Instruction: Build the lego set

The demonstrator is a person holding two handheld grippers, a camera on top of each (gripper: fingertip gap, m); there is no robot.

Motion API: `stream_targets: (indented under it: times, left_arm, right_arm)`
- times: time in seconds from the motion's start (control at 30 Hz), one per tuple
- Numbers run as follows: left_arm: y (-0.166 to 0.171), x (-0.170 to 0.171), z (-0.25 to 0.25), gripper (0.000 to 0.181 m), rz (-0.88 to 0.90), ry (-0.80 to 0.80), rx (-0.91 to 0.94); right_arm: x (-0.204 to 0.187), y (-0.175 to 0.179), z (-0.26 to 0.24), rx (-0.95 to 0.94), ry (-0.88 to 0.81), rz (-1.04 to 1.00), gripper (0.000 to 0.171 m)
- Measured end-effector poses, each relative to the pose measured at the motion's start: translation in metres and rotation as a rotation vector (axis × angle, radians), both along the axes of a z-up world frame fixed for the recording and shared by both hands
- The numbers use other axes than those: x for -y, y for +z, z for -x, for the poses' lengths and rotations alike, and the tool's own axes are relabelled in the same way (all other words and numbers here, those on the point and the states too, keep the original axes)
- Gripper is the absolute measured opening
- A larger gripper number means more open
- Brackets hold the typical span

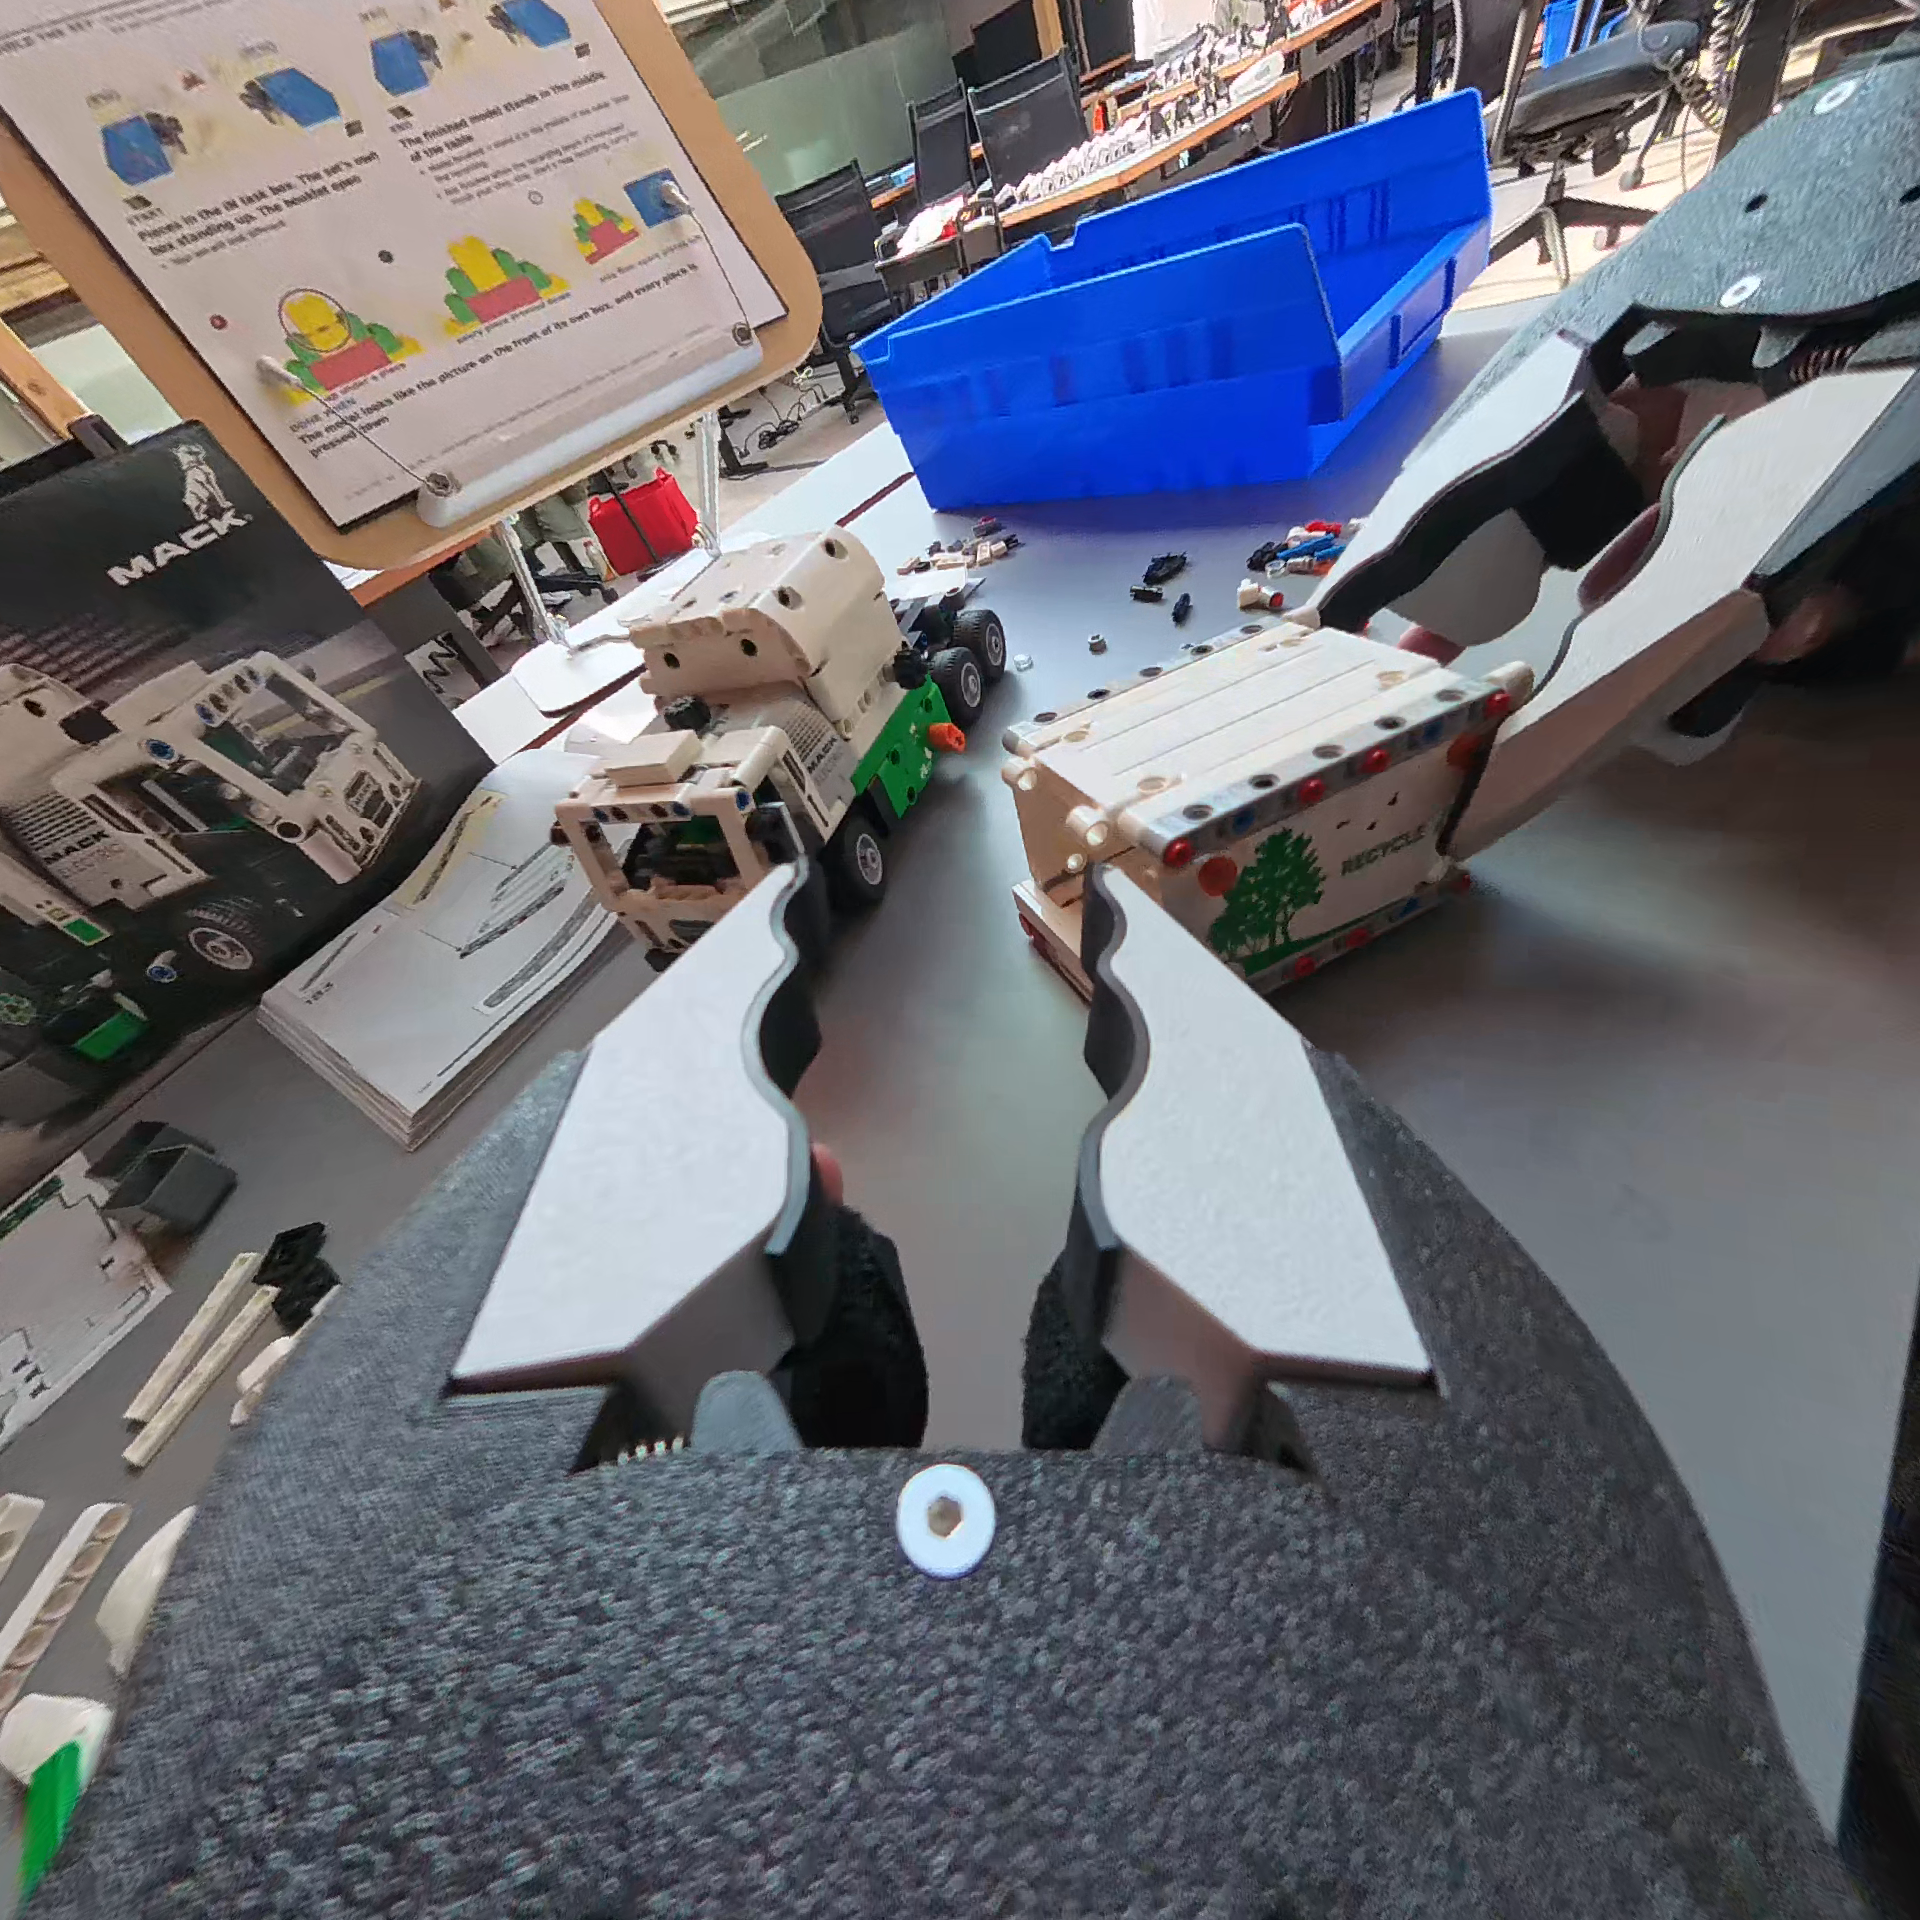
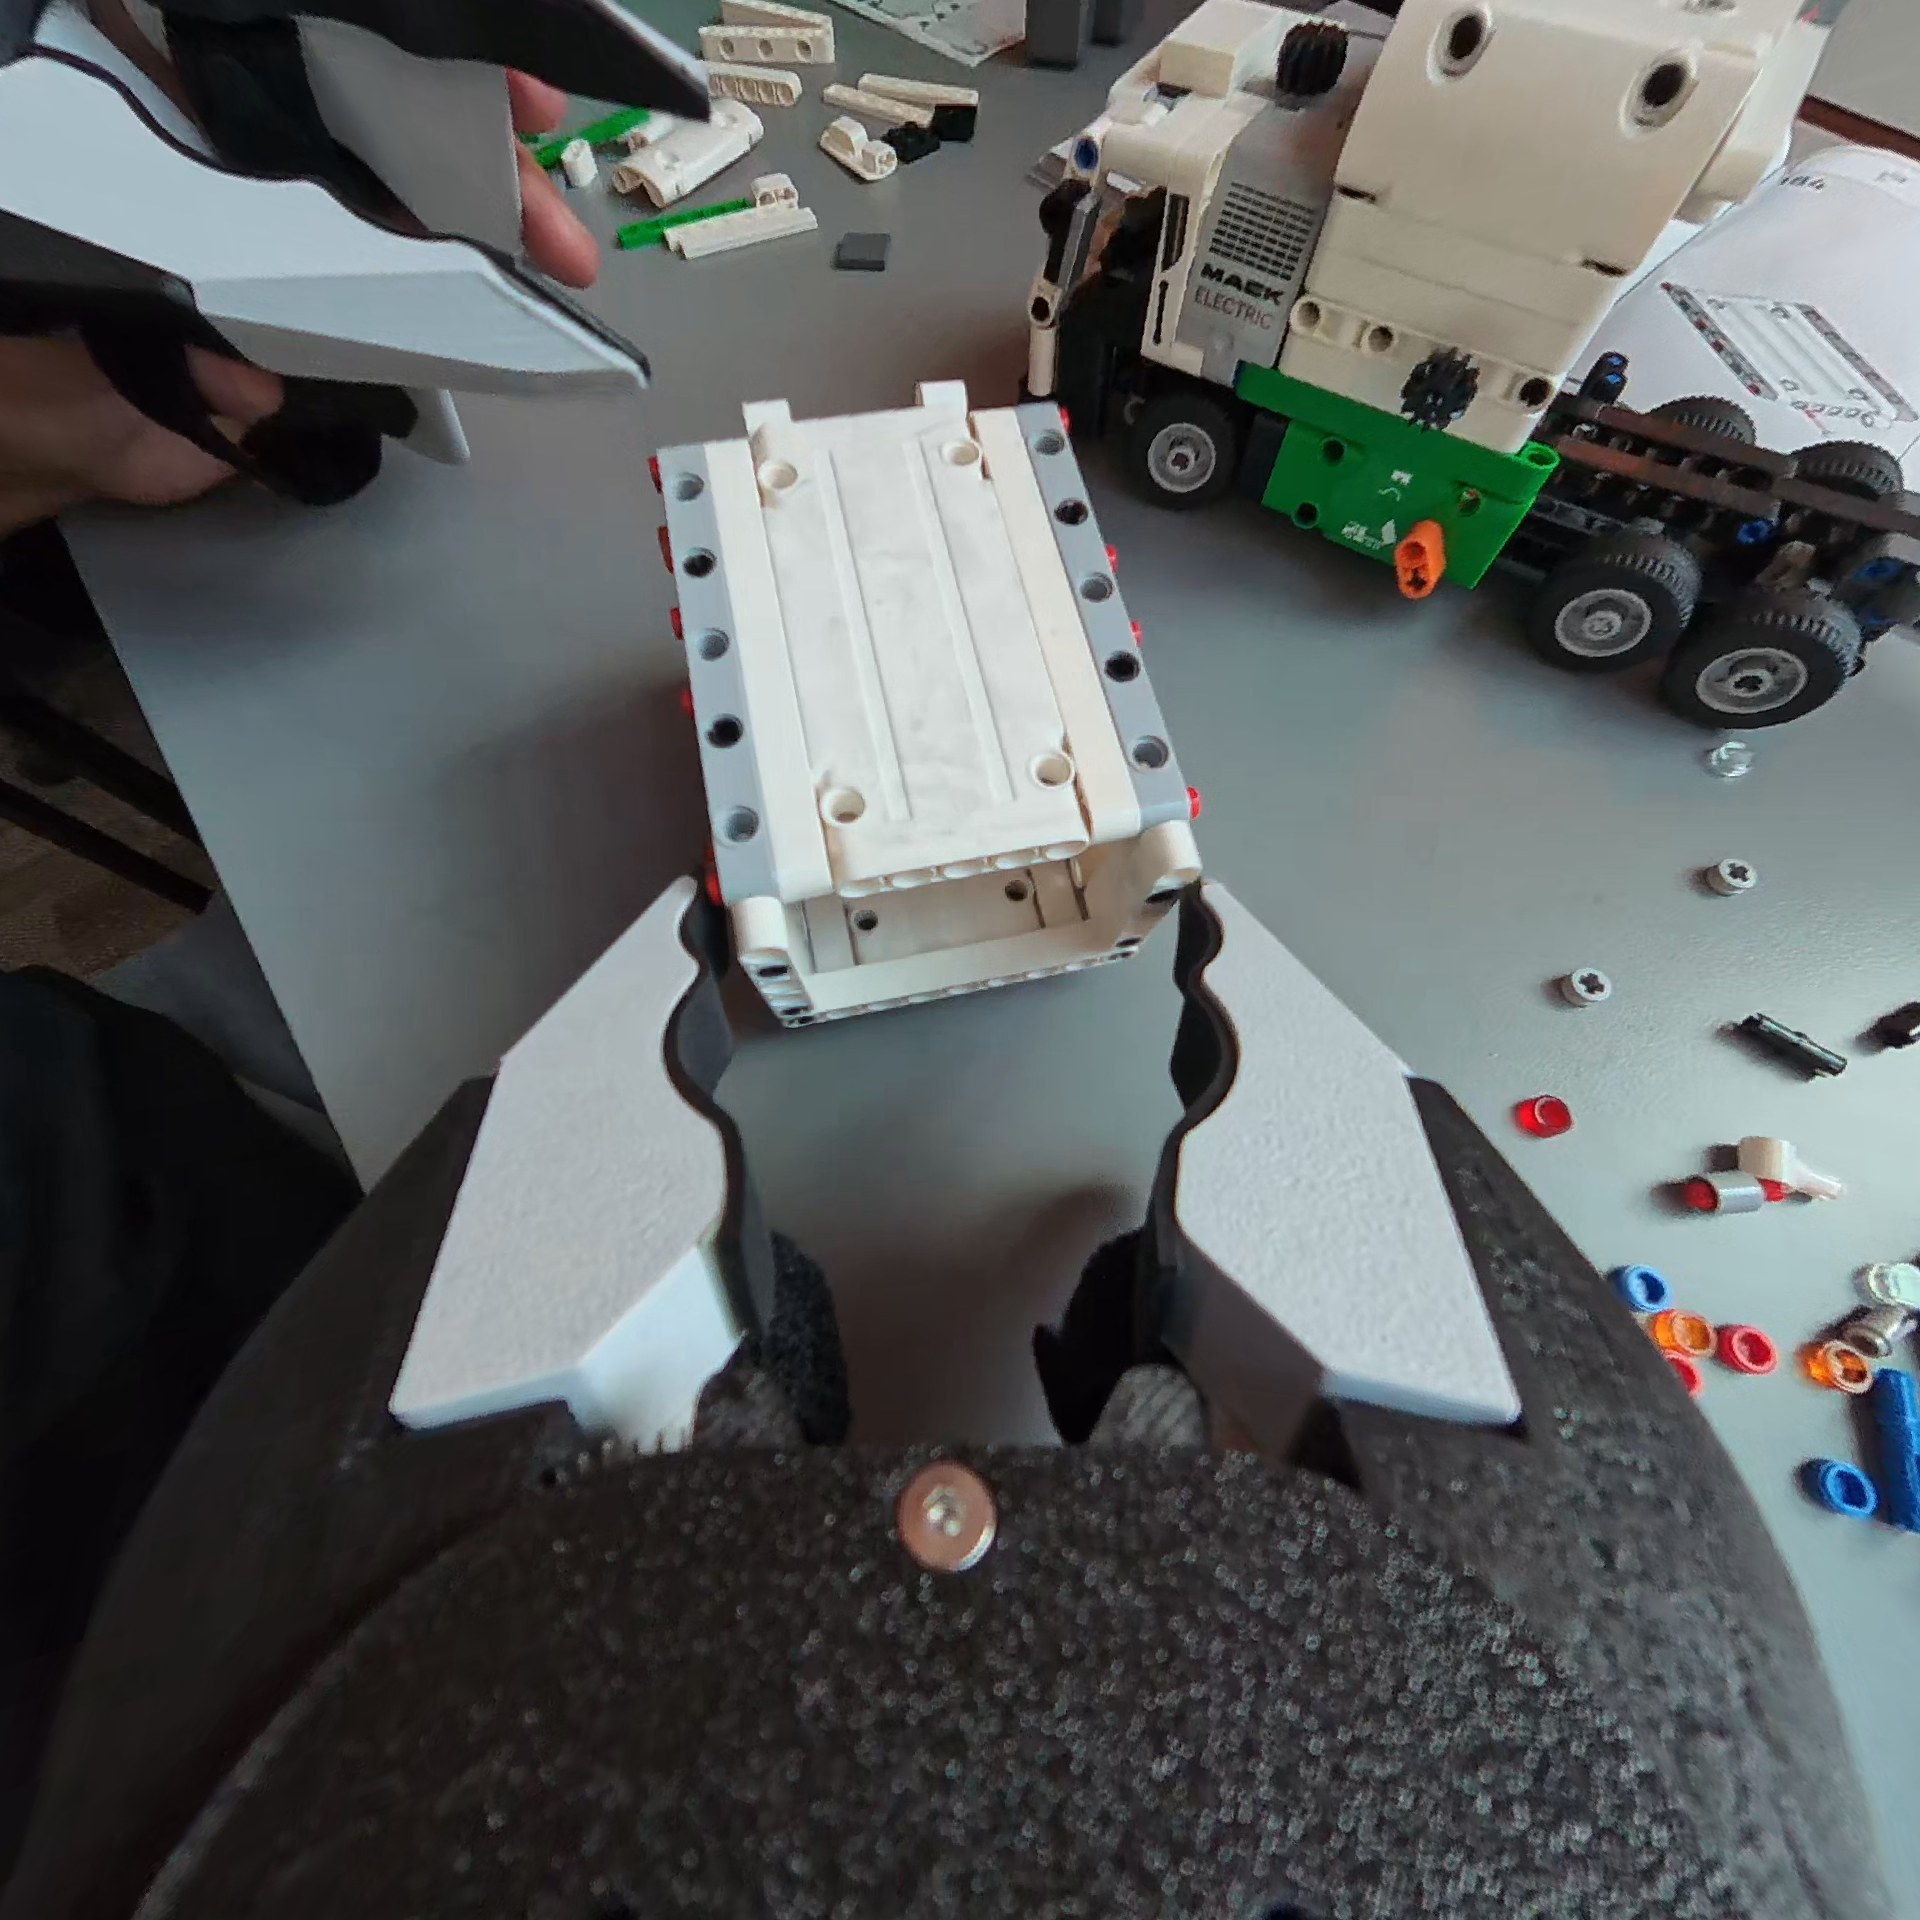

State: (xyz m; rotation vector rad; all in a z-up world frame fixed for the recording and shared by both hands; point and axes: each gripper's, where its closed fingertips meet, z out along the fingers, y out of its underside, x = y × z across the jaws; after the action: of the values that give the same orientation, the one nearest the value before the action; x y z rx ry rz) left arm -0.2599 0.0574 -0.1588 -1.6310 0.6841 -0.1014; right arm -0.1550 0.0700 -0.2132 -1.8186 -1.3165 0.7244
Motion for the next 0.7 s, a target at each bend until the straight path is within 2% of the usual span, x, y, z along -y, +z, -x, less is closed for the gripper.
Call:
stream_targets:
  times: [0.23,0.47,0.53,0.7]
  left_arm:
    - [0.005,-0.011,0.011,0.042,-0.038,0.055,0.013]
    - [0.006,-0.012,0.015,0.042,-0.084,0.095,-0.040]
    - [0.004,-0.012,0.014,0.041,-0.097,0.101,-0.077]
    - [0.007,-0.009,0.012,0.037,-0.140,0.102,-0.099]
  right_arm:
    - [0.001,-0.003,0.001,-0.037,0.031,0.179,0.086]
    - [0.001,0.015,-0.013,-0.199,0.090,0.323,0.089]
    - [-0.006,0.024,-0.026,-0.240,0.100,0.276,0.082]
    - [-0.038,0.047,-0.054,-0.366,-0.013,0.111,0.057]
